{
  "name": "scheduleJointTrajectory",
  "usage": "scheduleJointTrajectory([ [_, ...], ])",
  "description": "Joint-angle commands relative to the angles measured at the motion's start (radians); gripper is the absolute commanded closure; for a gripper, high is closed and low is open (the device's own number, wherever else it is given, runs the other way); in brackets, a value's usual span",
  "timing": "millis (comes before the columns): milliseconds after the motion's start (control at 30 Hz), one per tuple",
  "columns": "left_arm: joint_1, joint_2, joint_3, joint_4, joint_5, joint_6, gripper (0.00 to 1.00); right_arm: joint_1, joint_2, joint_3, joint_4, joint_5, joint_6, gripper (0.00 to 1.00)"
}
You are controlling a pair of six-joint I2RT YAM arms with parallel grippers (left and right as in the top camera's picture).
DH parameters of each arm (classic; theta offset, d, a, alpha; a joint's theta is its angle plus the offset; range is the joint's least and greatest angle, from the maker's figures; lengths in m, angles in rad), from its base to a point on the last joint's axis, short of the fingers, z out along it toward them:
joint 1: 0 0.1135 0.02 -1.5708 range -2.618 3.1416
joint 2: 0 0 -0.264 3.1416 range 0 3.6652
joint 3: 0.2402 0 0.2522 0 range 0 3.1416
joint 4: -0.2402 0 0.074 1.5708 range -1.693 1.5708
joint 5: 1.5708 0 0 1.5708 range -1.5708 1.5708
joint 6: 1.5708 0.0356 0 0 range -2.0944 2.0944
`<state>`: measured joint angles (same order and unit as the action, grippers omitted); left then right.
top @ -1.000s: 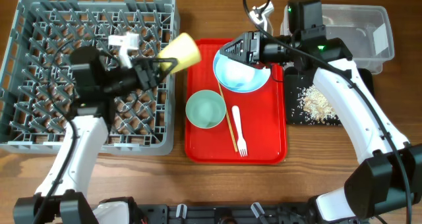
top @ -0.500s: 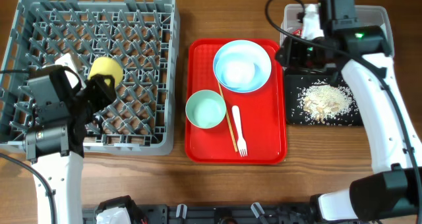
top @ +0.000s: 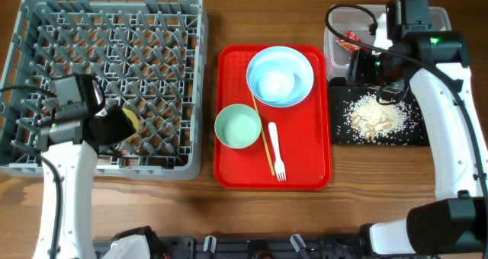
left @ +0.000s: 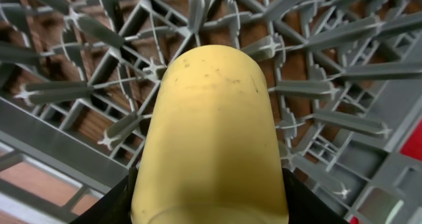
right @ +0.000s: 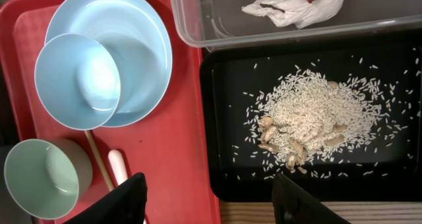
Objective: Sort waste into correct bins and load items into the dishwasher rack
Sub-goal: 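Place the yellow cup into the dish rack with the left gripper, then reach the left gripper to the green bowl and grasp its rim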
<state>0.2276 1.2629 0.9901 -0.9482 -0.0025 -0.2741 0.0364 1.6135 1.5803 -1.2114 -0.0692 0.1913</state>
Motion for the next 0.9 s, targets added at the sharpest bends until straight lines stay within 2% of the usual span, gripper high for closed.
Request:
scheduleJointTrajectory([
  [0, 0.005, 0.076, 0.004, 0.019, 0.011, 0.013, 0.68, -0.002, -0.022, 0.017, 0.002, 0.02, -0.011, 0.38],
  [67, 0.006, 0.114, 0.004, 0.031, 0.012, 0.013, 0.28, -0.002, -0.022, 0.017, 0.001, 0.018, -0.011, 0.37],
  [100, 0.006, 0.128, 0.004, 0.043, 0.012, 0.013, 0.0, -0.002, -0.022, 0.017, 0.0, 0.017, -0.011, 0.35],
  [200, 0.006, 0.125, 0.015, 0.083, 0.013, 0.013, 0.0, -0.002, -0.022, 0.017, -0.003, 0.017, -0.01, 0.19],
  [300, 0.004, 0.097, 0.101, 0.068, 0.019, 0.013, 0.0, -0.002, -0.022, 0.017, -0.006, 0.017, -0.008, 0.02],
  [333, 0.003, 0.088, 0.128, 0.066, 0.037, 0.013, 0.0, -0.002, -0.022, 0.017, -0.005, 0.017, -0.008, 0.0],
  [467, -0.061, 0.037, 0.196, 0.102, 0.171, -0.003, 0.0, -0.002, -0.022, 0.017, -0.005, 0.018, -0.007, 0.0],
  [667, -0.377, 0.077, 0.194, 0.111, 0.17, -0.002, 0.0, -0.037, -0.023, 0.017, 0.0, 0.103, 0.148, 0.0],
  [800, -0.575, 0.175, 0.193, 0.145, 0.177, -0.002, 0.0, -0.11, -0.023, 0.017, -0.003, 0.06, 0.159, 0.0],
  [867, -0.643, 0.23, 0.193, 0.176, 0.177, -0.002, 0.04, -0.12, -0.023, 0.017, -0.003, 0.053, 0.15, 0.0],
])
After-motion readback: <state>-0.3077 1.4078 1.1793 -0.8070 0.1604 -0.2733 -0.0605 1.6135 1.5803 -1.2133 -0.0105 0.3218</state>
